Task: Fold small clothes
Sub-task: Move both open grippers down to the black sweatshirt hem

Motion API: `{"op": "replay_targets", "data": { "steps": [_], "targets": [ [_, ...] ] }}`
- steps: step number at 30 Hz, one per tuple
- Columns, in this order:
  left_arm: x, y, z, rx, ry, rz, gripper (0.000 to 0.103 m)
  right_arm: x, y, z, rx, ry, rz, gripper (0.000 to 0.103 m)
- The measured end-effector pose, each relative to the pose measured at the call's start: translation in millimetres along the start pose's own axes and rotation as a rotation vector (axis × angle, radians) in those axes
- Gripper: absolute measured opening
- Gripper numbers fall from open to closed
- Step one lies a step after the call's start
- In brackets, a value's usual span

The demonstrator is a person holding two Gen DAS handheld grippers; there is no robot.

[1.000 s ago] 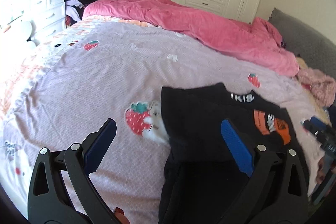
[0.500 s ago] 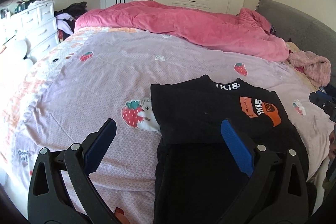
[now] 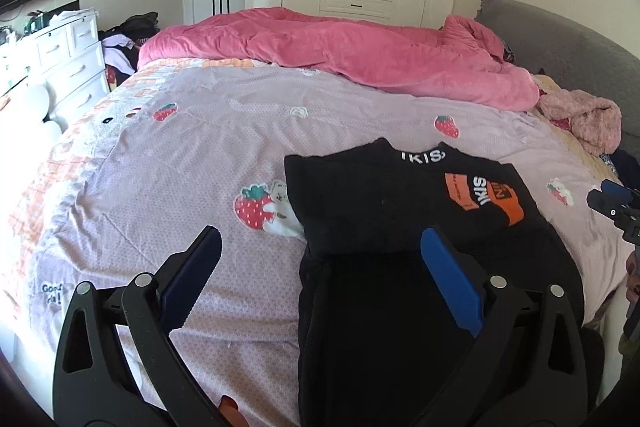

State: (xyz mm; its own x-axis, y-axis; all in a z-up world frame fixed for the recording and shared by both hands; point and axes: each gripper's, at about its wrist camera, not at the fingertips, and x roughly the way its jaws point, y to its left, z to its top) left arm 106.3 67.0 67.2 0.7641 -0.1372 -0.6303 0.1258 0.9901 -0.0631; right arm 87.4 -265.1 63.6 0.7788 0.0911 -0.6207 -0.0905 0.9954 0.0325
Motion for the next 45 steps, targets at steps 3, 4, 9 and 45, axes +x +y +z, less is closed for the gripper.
{"op": "replay_targets", "data": {
  "steps": [3, 4, 9, 45],
  "targets": [
    [2, -4, -11, 0.011, 0.017, 0.001, 0.094, -3, -7, -13, 0.02, 0.017, -0.008, 0.098],
    [3, -5, -15, 0.017, 0.027, 0.0, 0.094, -3, -11, -18, 0.029, 0.024, -0.012, 0.098],
    [7, -7, -32, 0.04, 0.059, -0.004, 0.094, -4, -28, -42, 0.055, 0.067, -0.045, 0.098],
    [9, 10, -129, -0.012, 0.297, -0.056, 0.089, 2, -60, -146, 0.112, 0.262, -0.051, 0.098]
  ]
}}
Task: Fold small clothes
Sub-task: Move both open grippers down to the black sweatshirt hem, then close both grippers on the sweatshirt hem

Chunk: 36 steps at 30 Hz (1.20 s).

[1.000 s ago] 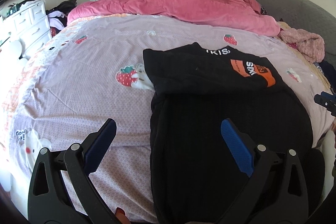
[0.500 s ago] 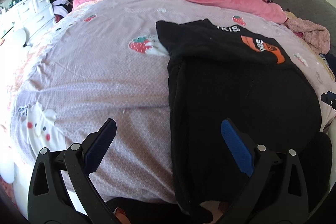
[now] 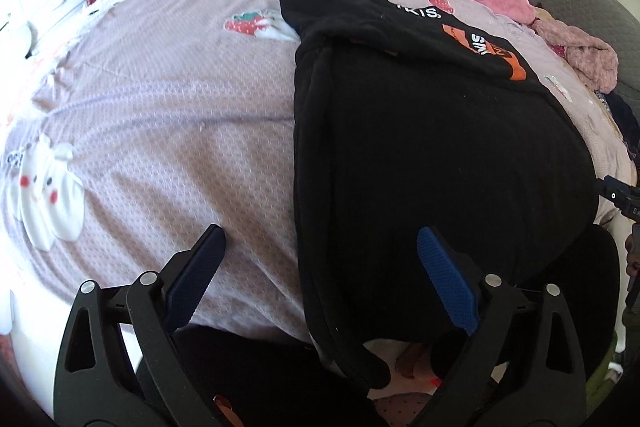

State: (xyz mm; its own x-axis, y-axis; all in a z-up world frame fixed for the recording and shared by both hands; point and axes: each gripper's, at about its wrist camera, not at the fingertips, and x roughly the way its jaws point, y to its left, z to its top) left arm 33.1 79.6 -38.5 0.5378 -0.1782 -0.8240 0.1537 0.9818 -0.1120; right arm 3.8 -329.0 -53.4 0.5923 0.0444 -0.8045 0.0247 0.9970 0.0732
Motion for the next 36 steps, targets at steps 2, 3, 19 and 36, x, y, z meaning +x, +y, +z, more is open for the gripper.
{"op": "replay_targets", "data": {
  "steps": [2, 3, 19, 36],
  "targets": [
    [0, 1, -4, -0.013, 0.0, 0.001, 0.083, 1, -2, -4, 0.004, 0.01, 0.006, 0.098],
    [0, 1, -6, -0.017, 0.004, -0.006, 0.081, 1, -4, -6, 0.008, 0.015, 0.016, 0.098],
    [-5, 2, -20, -0.079, 0.055, -0.064, 0.041, 0, -1, -18, -0.004, 0.058, 0.086, 0.035],
    [-5, 4, -25, -0.102, 0.061, -0.072, 0.016, 2, 5, -20, -0.012, 0.092, 0.14, 0.027]
  ]
}}
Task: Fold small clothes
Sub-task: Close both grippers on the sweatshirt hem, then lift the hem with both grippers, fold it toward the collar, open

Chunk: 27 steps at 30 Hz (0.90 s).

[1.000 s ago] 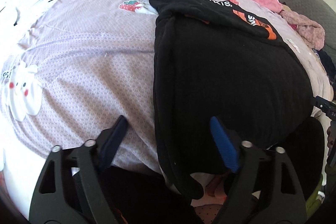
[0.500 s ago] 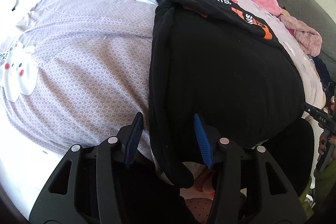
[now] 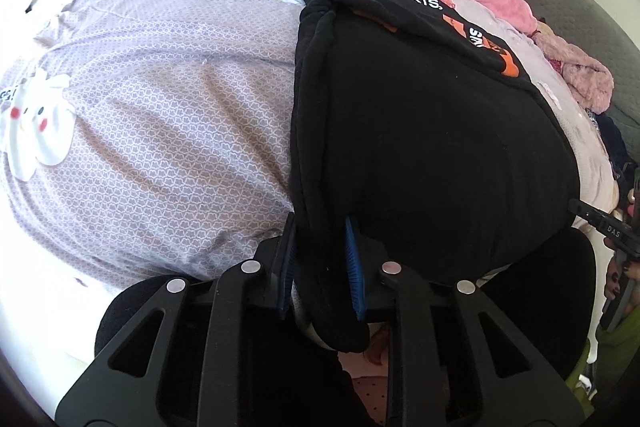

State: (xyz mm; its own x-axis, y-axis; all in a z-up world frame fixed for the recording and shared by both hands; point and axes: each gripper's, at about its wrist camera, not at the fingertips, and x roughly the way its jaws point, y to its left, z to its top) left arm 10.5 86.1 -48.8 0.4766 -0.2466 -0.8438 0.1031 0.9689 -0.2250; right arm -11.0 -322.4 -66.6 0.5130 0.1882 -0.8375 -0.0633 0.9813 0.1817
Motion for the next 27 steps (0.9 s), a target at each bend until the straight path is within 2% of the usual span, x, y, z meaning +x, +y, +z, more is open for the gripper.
{"op": "replay_targets", "data": {
  "steps": [2, 3, 5, 8, 14, 17, 21, 27],
  "targets": [
    [3, -1, 0, -0.002, 0.008, 0.004, 0.016, 3, 1, 0, -0.006, 0.006, -0.01, 0.028],
    [4, -1, 0, -0.006, 0.011, 0.006, 0.016, 4, 2, 1, -0.01, 0.009, -0.015, 0.025],
    [2, -2, 2, -0.008, 0.014, 0.013, 0.008, -1, 1, 3, -0.017, 0.006, -0.008, 0.013],
    [-5, 3, 4, -0.028, 0.008, -0.013, 0.005, -9, -2, 3, -0.003, -0.003, 0.027, 0.01],
    [-30, 10, 12, -0.075, -0.02, -0.094, 0.003, -31, -6, 15, 0.029, -0.058, 0.109, 0.008],
    [-46, 4, 21, -0.066, -0.063, -0.126, 0.003, -51, -4, 29, 0.026, -0.131, 0.158, 0.008],
    [-62, -4, 44, -0.054, -0.122, -0.163, 0.003, -66, -3, 51, 0.016, -0.2, 0.161, 0.008],
    [-66, -8, 81, -0.054, -0.187, -0.168, 0.003, -66, -10, 88, 0.038, -0.265, 0.148, 0.008]
  ]
}}
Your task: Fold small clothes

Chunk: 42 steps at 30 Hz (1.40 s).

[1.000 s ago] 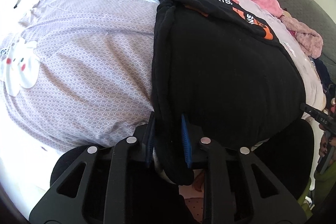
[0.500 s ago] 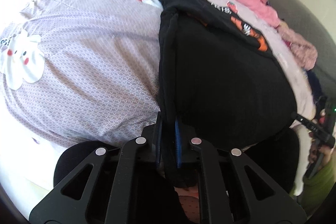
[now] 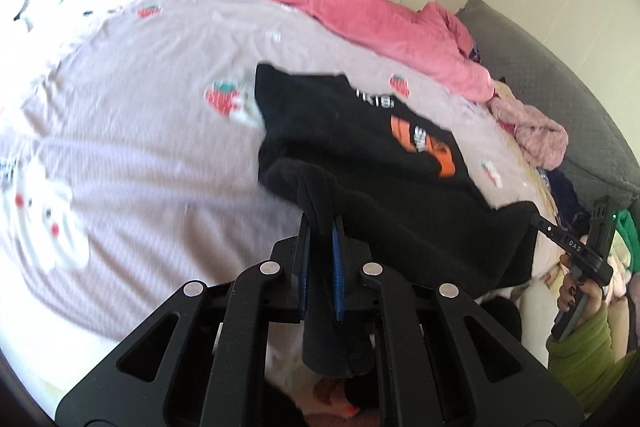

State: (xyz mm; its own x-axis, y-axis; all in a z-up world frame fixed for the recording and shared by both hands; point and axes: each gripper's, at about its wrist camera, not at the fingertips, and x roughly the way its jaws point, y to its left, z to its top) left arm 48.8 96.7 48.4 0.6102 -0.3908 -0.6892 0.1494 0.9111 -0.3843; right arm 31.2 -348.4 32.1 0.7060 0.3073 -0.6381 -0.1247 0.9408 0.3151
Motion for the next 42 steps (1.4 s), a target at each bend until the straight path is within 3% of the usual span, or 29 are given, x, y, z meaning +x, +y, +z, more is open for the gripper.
{"op": "replay_targets", "data": {
  "steps": [8, 15, 19, 22, 28, 35, 42],
  "targets": [
    [34, 13, 30, -0.031, -0.013, 0.057, 0.004, 34, -23, 23, 0.055, -0.001, -0.054, 0.008],
    [61, 28, 30, -0.052, 0.024, 0.102, 0.011, 60, -38, 14, 0.083, 0.058, -0.107, 0.012],
    [55, 26, 28, -0.044, 0.001, 0.095, 0.027, 57, -41, 7, 0.108, 0.056, -0.109, 0.041],
    [46, 26, 24, -0.052, -0.011, 0.093, 0.033, 51, -43, -1, 0.131, 0.059, -0.112, 0.048],
    [29, 21, 12, -0.057, -0.012, 0.055, 0.037, 38, -38, -16, 0.16, 0.071, -0.083, 0.052],
    [22, 11, -4, -0.043, 0.022, 0.015, 0.053, 43, -13, -31, 0.125, 0.128, -0.031, 0.052],
    [34, 7, -17, -0.028, 0.082, 0.026, 0.054, 54, -3, -43, 0.119, 0.167, -0.018, 0.052]
  ]
}}
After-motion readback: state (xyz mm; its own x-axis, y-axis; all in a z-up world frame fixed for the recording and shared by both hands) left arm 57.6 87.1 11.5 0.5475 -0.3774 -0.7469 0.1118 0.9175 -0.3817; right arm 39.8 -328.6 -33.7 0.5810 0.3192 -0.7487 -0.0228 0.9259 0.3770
